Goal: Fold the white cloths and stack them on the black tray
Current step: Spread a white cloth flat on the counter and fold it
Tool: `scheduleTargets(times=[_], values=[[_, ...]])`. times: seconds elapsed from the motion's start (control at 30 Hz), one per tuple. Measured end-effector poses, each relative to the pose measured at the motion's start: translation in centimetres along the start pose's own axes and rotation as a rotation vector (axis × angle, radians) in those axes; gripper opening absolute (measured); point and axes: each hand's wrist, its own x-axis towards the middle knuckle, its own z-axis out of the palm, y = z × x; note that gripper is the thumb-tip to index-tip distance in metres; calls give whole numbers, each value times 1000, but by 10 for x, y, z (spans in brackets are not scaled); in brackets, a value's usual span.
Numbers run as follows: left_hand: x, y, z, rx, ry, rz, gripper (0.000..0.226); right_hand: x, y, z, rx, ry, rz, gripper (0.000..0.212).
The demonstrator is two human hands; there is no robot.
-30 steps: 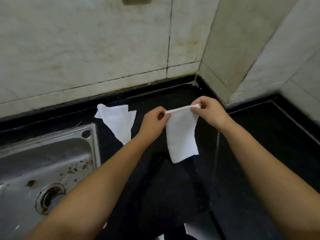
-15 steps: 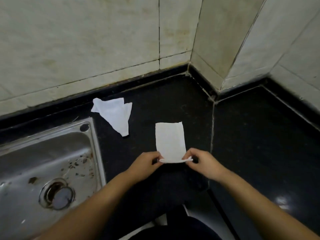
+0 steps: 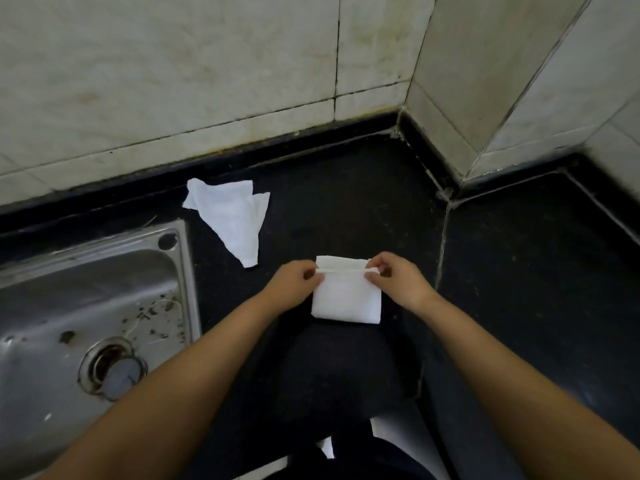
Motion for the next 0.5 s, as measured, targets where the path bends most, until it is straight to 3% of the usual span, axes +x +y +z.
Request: scheduleTargets(times=[0.17, 0.33, 0.5], values=[[32, 2, 13, 95, 151, -134, 17, 39, 0, 8, -125, 51, 75, 15], [33, 3, 26, 191, 269, -144, 14, 42, 4, 15, -293, 91, 75, 31], [14, 3, 35, 193, 359, -274, 35, 25, 4, 9, -346, 103, 228, 44]])
